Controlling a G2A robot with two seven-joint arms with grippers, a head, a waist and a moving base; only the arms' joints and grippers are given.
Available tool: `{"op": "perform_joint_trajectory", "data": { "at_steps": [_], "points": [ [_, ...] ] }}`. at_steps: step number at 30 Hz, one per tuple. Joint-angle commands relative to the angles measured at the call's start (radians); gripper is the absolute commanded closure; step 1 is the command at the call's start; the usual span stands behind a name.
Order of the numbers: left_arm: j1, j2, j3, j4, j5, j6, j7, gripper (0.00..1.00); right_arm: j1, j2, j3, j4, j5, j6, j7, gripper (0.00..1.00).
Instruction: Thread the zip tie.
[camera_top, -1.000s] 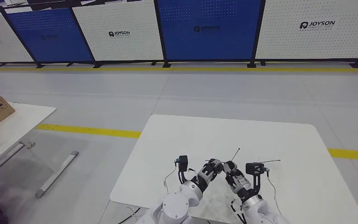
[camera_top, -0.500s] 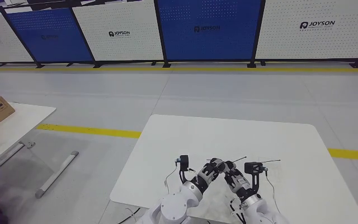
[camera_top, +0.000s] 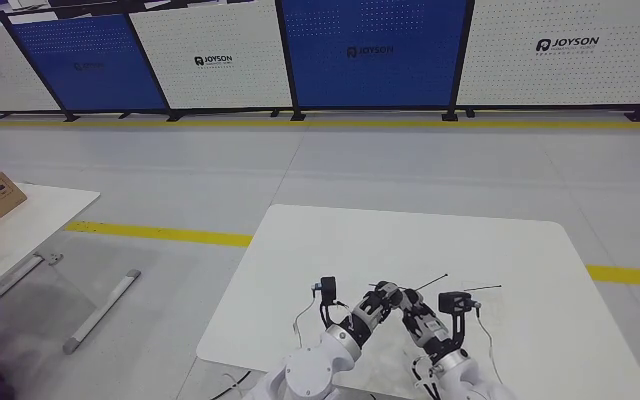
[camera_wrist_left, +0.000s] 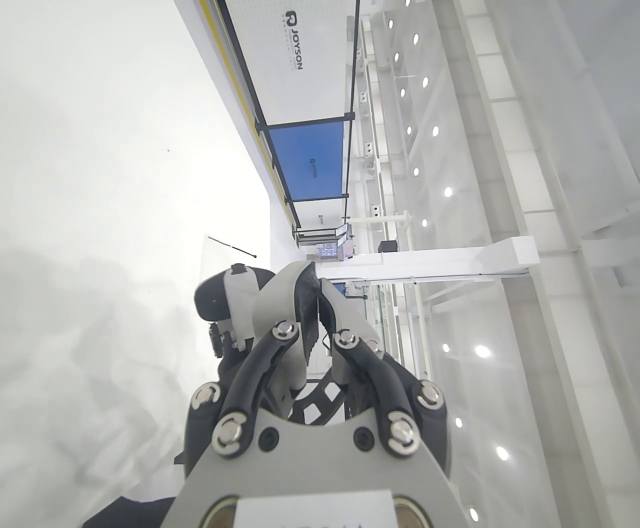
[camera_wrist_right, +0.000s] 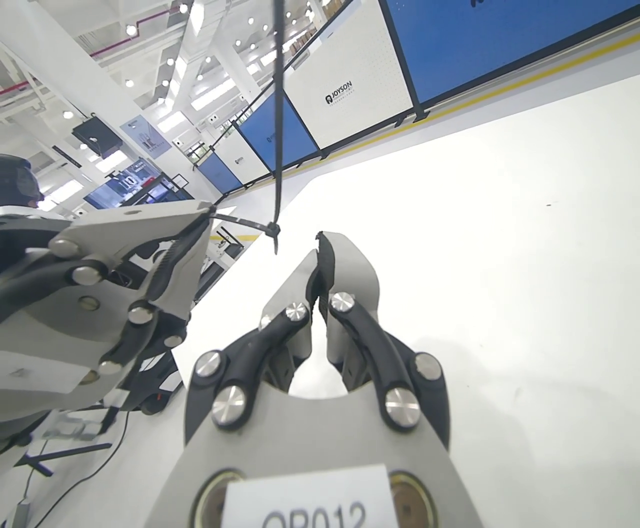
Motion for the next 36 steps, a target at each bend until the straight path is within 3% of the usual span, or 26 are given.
{"op": "perform_joint_trajectory", "data": {
  "at_steps": [1, 15, 22, 32, 36],
  "points": [
    [-0.003, 0.000, 0.001, 0.003, 0.000, 0.007, 0.001, 1.00, -0.005, 0.001, 0.005, -0.003, 0.001, -0.001, -0.002, 0.65],
    [-0.014, 0.000, 0.006, 0.014, 0.010, 0.020, 0.011, 1.00, -0.016, 0.002, 0.015, -0.025, -0.001, 0.002, -0.017, 0.76],
    [-0.019, 0.000, 0.007, 0.024, 0.013, 0.024, 0.016, 1.00, -0.016, 0.002, 0.011, -0.034, -0.009, 0.009, -0.010, 0.71],
    [-0.024, 0.000, 0.009, 0.029, 0.012, 0.027, 0.020, 1.00, -0.010, 0.000, 0.012, -0.024, 0.002, 0.002, -0.025, 0.73],
    [-0.025, 0.000, 0.010, 0.030, 0.014, 0.027, 0.020, 1.00, -0.010, 0.001, 0.014, -0.026, -0.003, 0.009, -0.022, 0.82]
  ]
}}
